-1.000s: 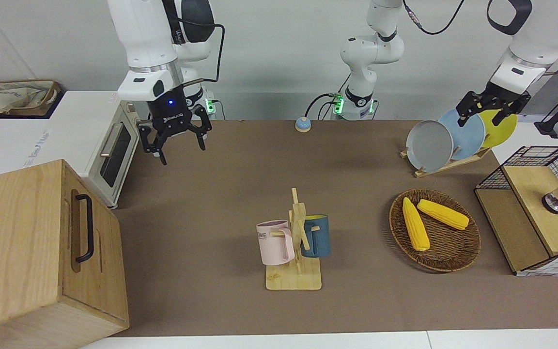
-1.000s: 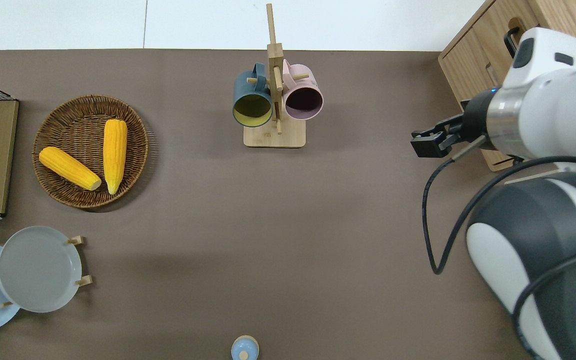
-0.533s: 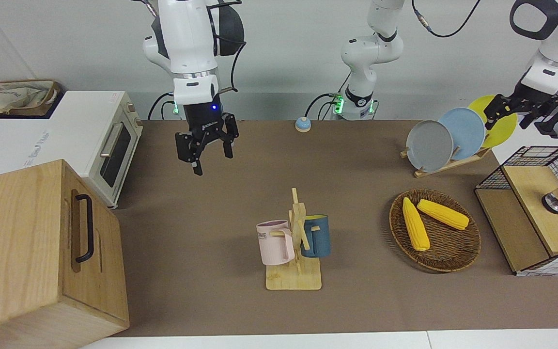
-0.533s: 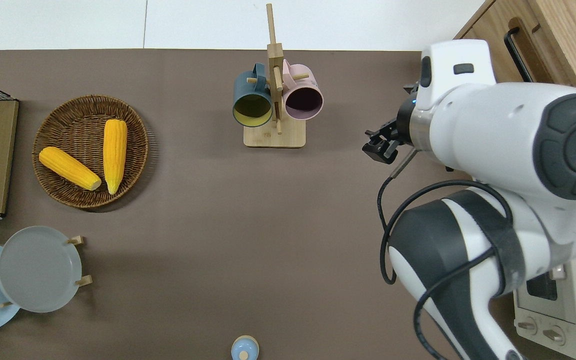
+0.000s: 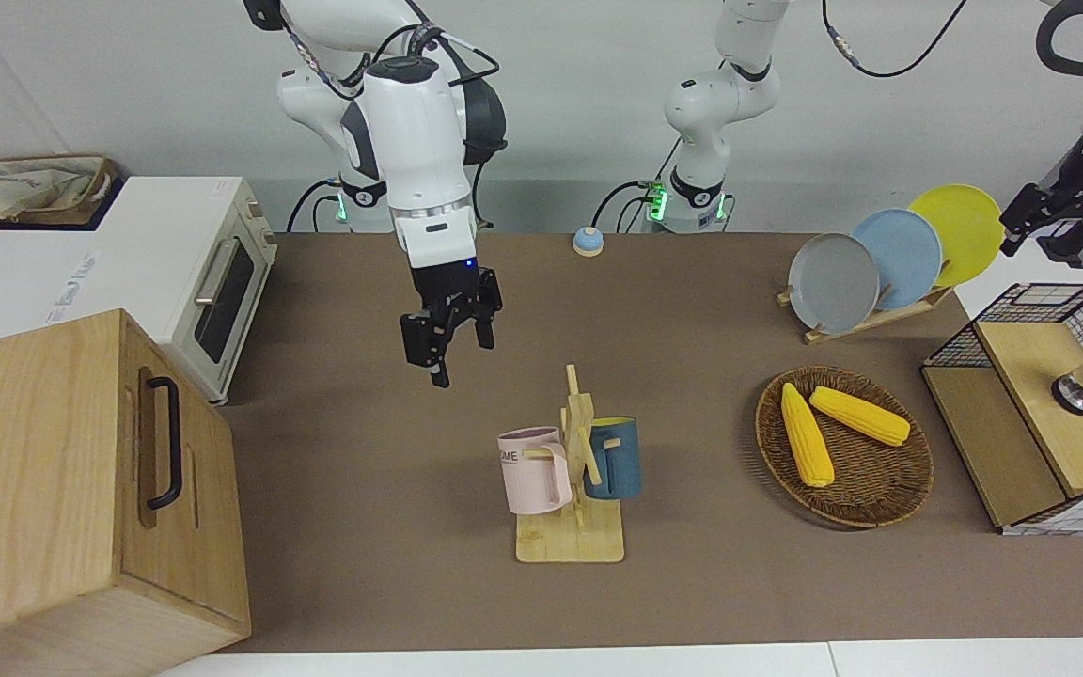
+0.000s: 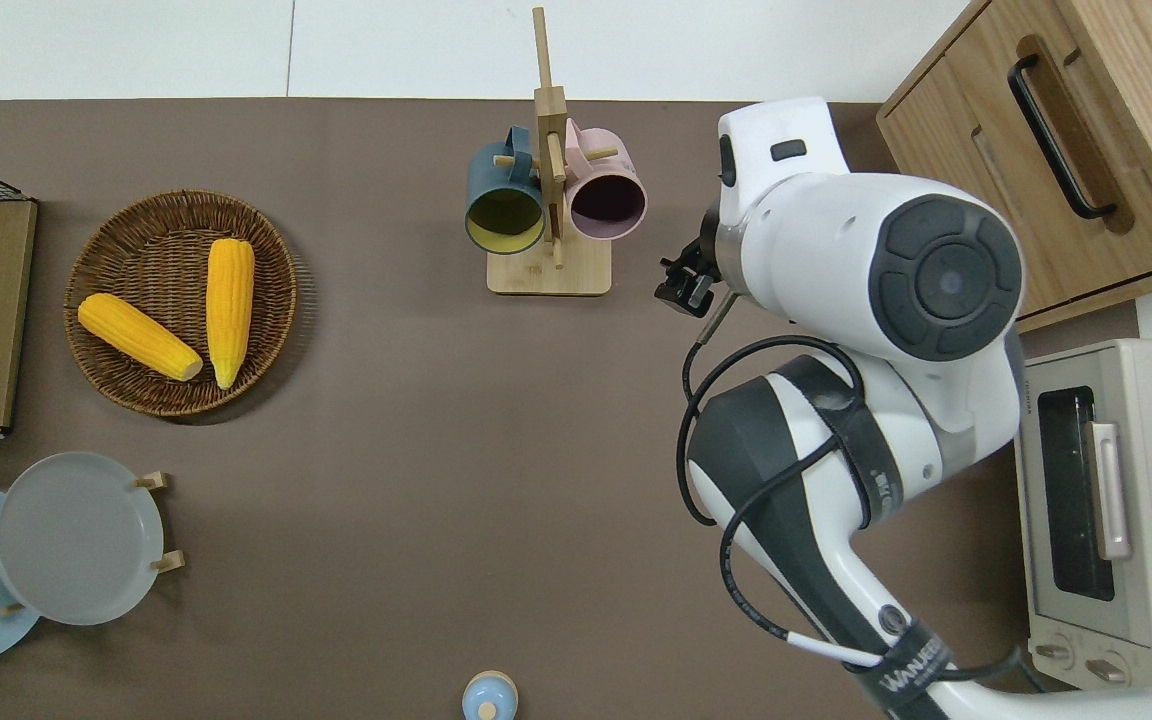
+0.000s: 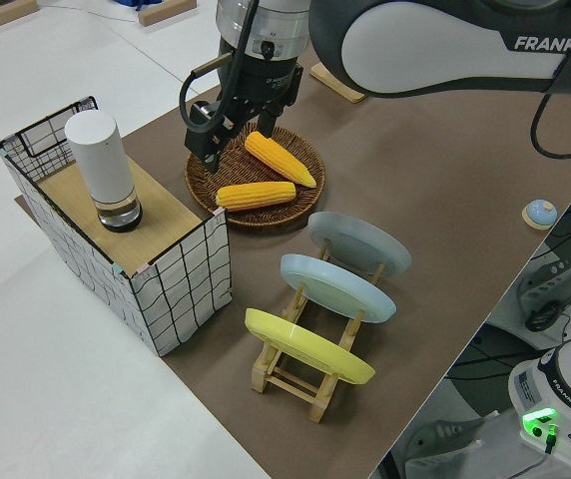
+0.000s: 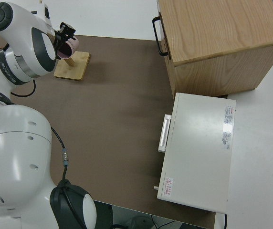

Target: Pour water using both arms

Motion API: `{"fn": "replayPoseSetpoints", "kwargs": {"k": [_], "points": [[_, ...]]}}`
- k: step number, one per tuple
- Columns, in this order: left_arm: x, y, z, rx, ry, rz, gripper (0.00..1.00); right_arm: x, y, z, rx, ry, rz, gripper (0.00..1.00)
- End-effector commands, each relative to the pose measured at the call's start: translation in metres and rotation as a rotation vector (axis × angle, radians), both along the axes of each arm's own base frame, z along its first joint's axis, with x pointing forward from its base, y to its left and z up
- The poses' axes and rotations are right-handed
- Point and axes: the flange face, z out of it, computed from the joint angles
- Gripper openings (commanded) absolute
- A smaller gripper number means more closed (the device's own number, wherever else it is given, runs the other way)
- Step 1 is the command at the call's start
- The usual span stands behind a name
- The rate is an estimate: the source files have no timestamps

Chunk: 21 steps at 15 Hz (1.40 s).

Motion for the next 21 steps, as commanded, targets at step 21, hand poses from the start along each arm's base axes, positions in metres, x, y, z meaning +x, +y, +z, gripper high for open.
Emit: {"fn": "replayPoseSetpoints", "kwargs": {"k": [21], "points": [[0.041, 0.106, -0.077, -0.034, -0.392, 0.007, 1.0, 0.073, 0.042, -0.067, -0.016, -0.082, 0.064, 0.946]]}}
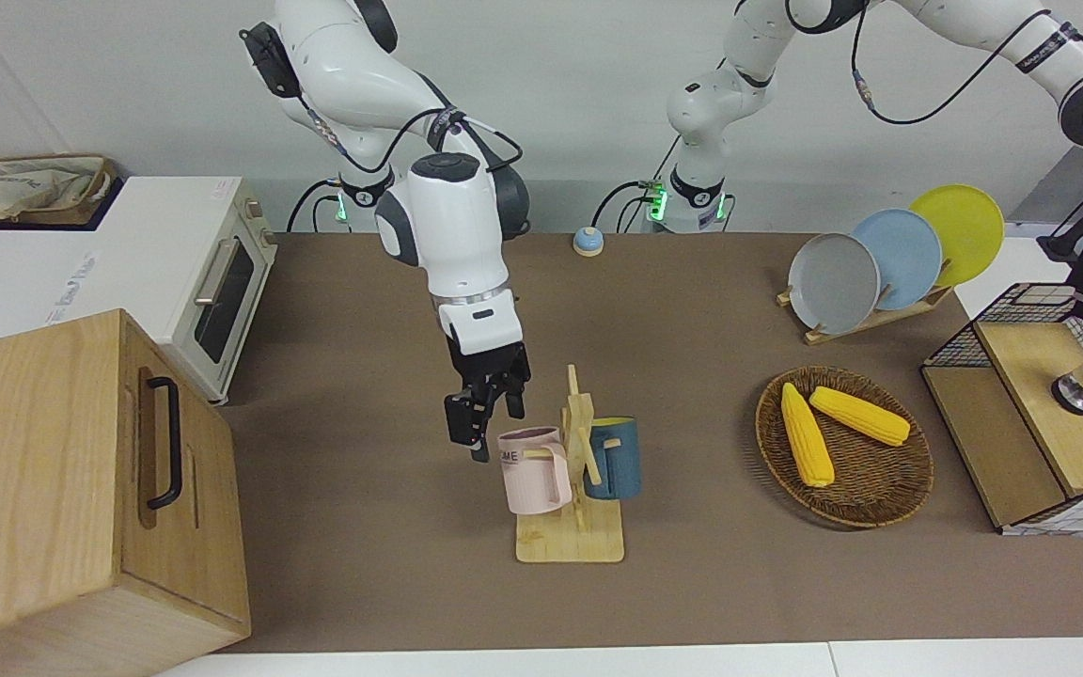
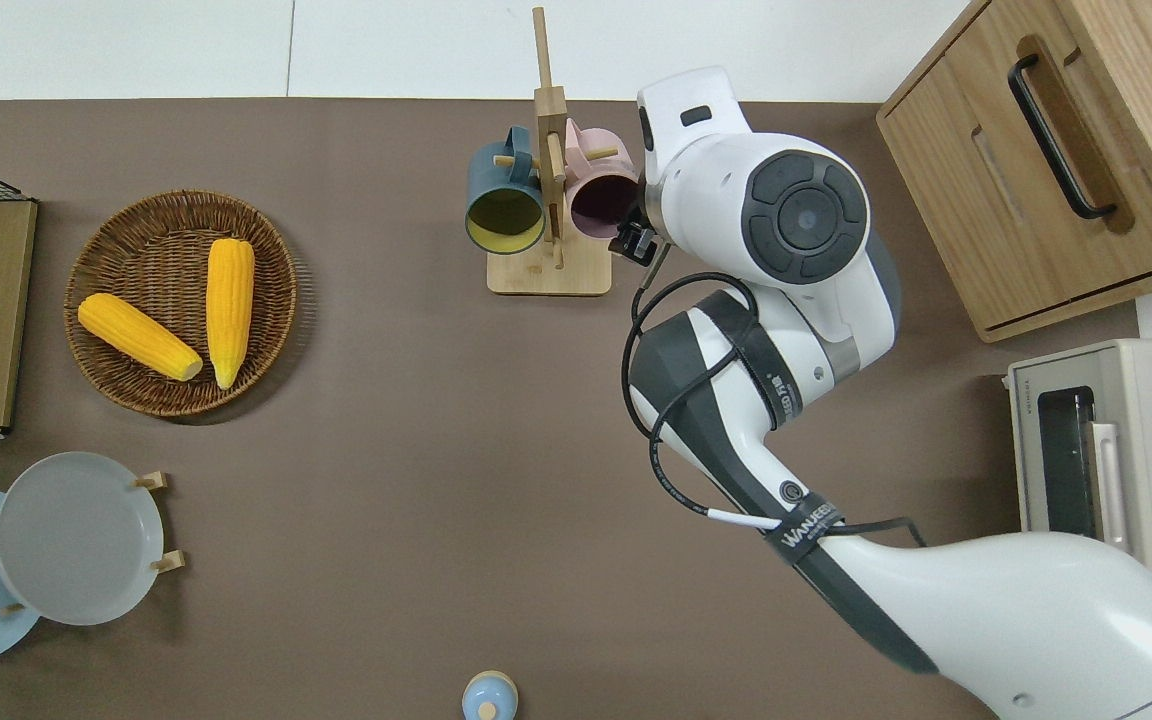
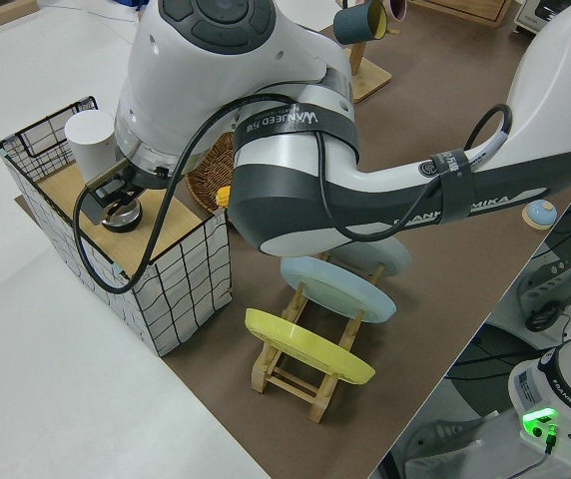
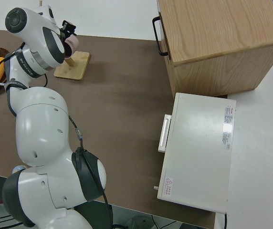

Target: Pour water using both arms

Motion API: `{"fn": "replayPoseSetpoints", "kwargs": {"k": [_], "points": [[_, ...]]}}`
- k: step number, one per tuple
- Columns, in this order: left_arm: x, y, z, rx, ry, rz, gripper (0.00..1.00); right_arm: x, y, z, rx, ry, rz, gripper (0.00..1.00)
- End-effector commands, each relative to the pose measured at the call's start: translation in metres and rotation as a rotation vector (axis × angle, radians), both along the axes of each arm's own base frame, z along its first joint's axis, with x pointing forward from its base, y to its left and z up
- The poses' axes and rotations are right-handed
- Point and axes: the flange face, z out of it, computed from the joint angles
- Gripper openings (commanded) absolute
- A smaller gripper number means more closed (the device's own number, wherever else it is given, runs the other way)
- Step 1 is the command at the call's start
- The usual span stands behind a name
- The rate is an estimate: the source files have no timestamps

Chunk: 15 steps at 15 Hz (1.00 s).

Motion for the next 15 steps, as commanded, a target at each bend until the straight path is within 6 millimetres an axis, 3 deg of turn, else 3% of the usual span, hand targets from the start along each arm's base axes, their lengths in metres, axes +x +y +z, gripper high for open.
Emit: {"fn": "replayPoseSetpoints", "kwargs": {"k": [1, 8, 11, 15], "points": [[0.013, 0.005, -0.009, -0.016, -0.09, -0.012, 1.0, 0.013, 0.005, -0.005, 0.01, -0.029, -0.014, 0.927], [0.027, 0.01, -0.034, -0.028, -0.184, -0.033, 1.0, 0.018, 0.014, -0.011, 0.022, -0.032, -0.029, 0.806], [0.035, 0.004, -0.038, -0.013, -0.197, -0.034, 1.0, 0.019, 0.013, -0.013, 0.021, -0.032, -0.03, 0.697], [0.043, 0.001, -0.045, 0.0, -0.213, -0.024, 1.0, 0.02, 0.013, -0.015, 0.021, -0.03, -0.033, 0.471]]}}
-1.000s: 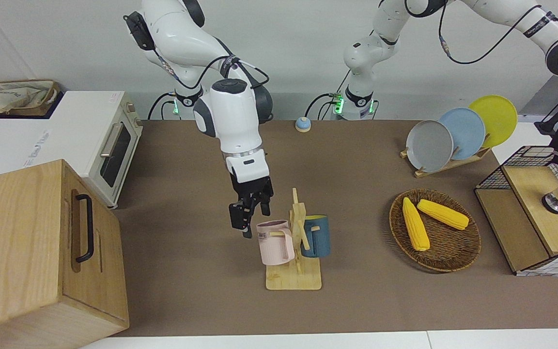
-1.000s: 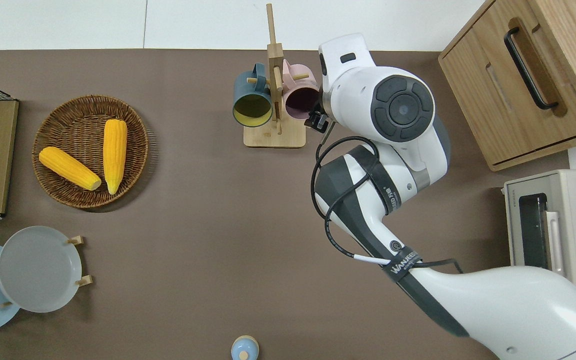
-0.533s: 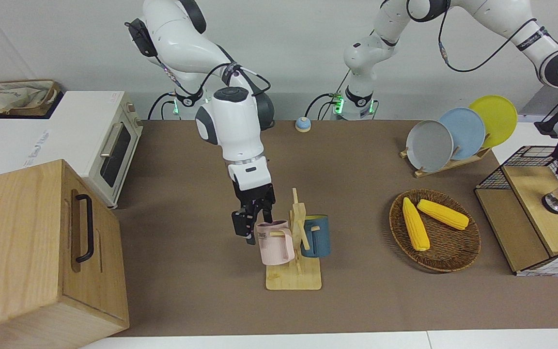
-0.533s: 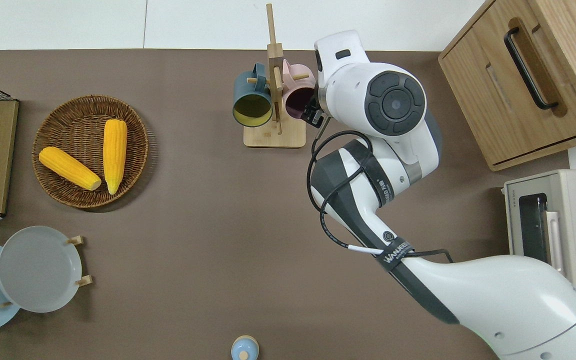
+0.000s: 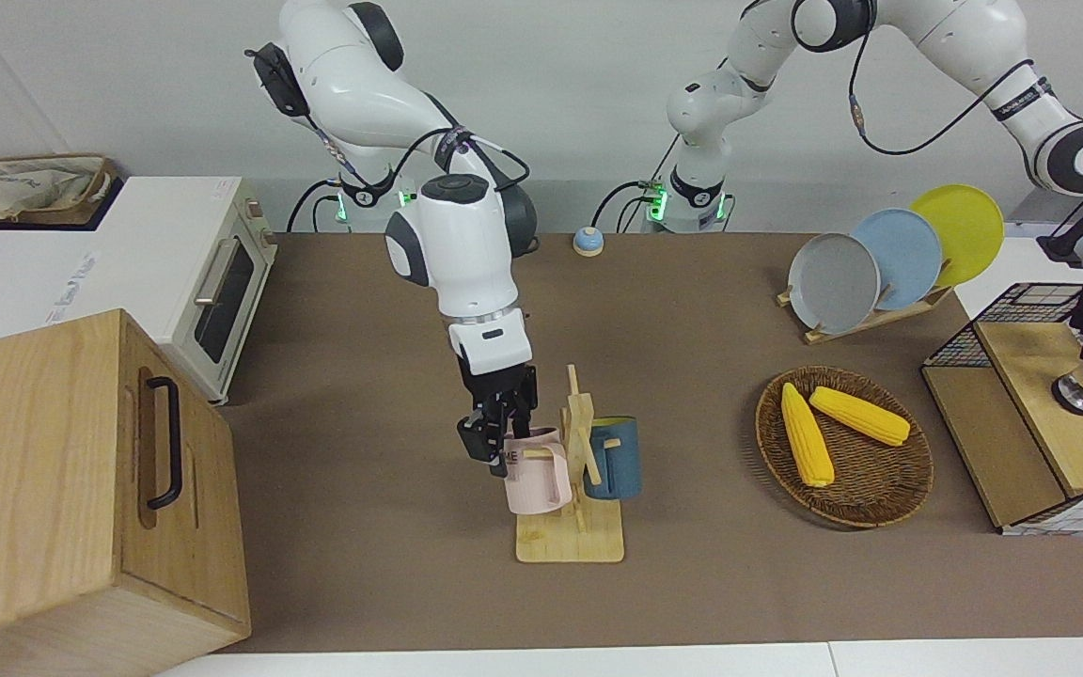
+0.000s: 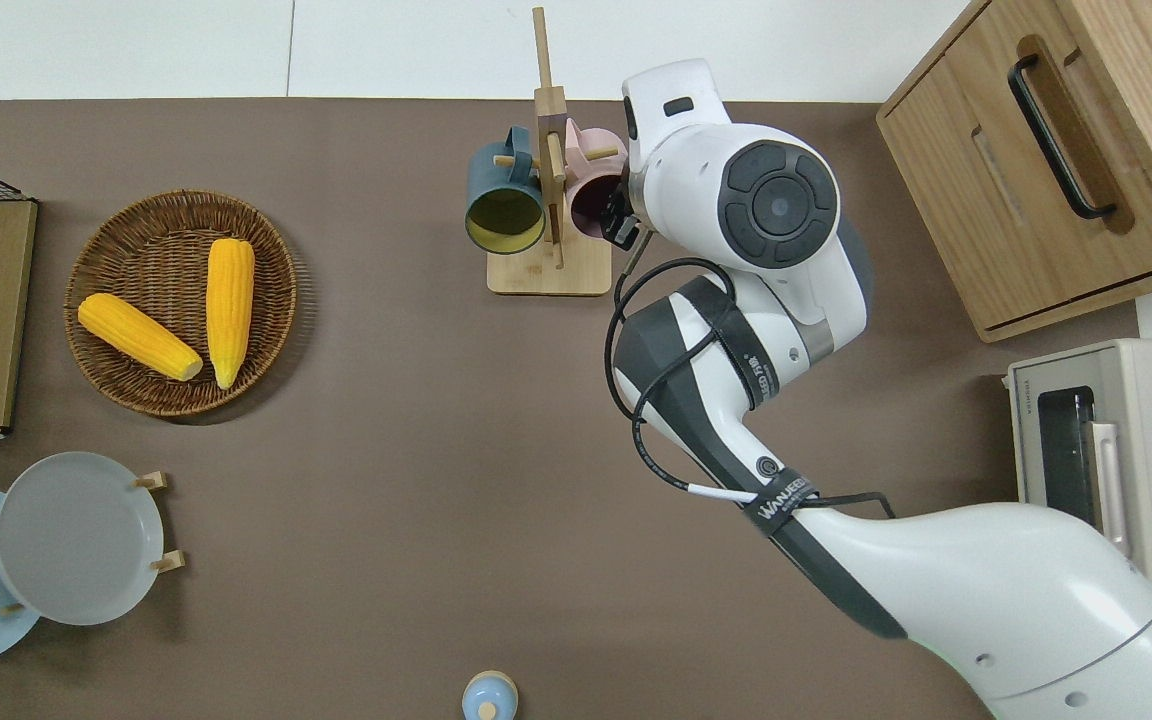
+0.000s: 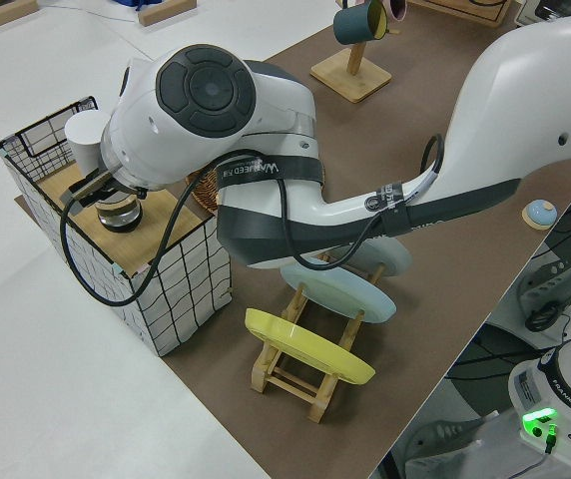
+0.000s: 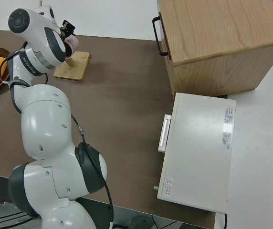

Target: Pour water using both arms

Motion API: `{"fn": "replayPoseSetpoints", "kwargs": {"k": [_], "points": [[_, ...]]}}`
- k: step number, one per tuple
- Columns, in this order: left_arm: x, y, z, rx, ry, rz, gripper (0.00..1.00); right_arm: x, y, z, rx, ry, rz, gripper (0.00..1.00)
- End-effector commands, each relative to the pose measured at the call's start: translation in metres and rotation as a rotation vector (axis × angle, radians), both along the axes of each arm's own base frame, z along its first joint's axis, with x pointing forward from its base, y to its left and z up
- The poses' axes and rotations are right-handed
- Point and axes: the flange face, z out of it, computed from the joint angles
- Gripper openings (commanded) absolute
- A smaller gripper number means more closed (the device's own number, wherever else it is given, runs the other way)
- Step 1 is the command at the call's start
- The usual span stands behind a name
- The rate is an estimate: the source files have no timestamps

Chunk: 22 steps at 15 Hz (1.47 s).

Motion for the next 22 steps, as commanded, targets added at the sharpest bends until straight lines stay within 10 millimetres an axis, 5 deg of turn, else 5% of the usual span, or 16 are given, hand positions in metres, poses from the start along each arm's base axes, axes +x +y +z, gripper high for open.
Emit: {"fn": "replayPoseSetpoints", "kwargs": {"k": [1, 10, 12, 18, 19, 22], "points": [[0.0105, -0.0011, -0.0051, 0.015, -0.032, -0.003, 1.0, 0.0056, 0.0025, -0.0024, 0.004, -0.02, -0.024, 0.464], [0.0111, 0.0026, -0.0075, 0.005, -0.043, 0.014, 0.99, 0.0049, 0.0068, -0.0068, 0.042, -0.011, -0.083, 0.335], [0.0122, 0.0008, -0.0075, -0.004, -0.049, 0.015, 0.9, 0.0049, 0.0069, -0.0068, 0.044, -0.01, -0.084, 0.262], [0.0118, 0.0016, -0.0093, -0.017, -0.05, 0.025, 0.09, 0.0054, 0.0058, -0.0068, 0.044, -0.01, -0.085, 0.194], [0.0118, 0.0016, -0.0094, -0.017, -0.05, 0.025, 0.0, 0.0061, 0.0043, -0.0072, 0.042, -0.01, -0.087, 0.172], [0.0125, 0.0007, -0.0086, -0.018, -0.051, 0.026, 0.0, 0.0058, 0.0043, -0.0081, 0.041, -0.008, -0.087, 0.056]]}}
